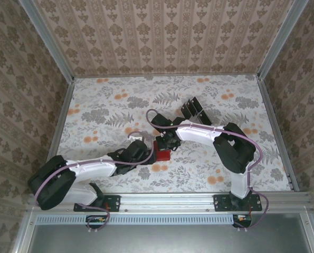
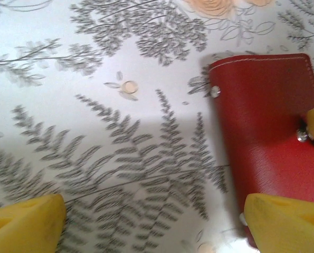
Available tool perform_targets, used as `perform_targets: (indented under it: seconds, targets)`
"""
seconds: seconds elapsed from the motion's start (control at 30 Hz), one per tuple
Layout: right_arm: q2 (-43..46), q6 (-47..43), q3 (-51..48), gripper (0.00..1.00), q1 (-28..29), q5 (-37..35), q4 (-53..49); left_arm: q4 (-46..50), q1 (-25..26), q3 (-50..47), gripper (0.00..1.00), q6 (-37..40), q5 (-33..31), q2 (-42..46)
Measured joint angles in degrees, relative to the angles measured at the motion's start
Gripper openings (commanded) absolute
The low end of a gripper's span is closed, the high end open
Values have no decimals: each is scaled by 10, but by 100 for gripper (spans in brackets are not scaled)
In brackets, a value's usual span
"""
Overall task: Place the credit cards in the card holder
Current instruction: Close the button on the card holder.
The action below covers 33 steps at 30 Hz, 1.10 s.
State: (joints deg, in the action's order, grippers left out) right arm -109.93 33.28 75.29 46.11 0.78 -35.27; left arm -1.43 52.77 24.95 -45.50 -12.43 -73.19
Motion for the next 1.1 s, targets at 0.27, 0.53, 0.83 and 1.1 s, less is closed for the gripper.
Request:
perform_targets:
  seconds: [0.27, 0.53, 0.83, 1.1]
  targets:
    - [2, 3, -9, 0, 0, -1, 23, 11, 0, -9, 96, 0, 2, 20]
    - [2, 7, -16, 0, 1, -1, 41, -19, 9, -26, 96, 3, 1, 18]
    - [8, 12, -26, 0, 1, -1, 54, -57, 35, -28, 96, 3, 5, 2]
    - [9, 12, -27, 0, 1, -1, 56, -68, 50, -22, 96, 3, -33, -27]
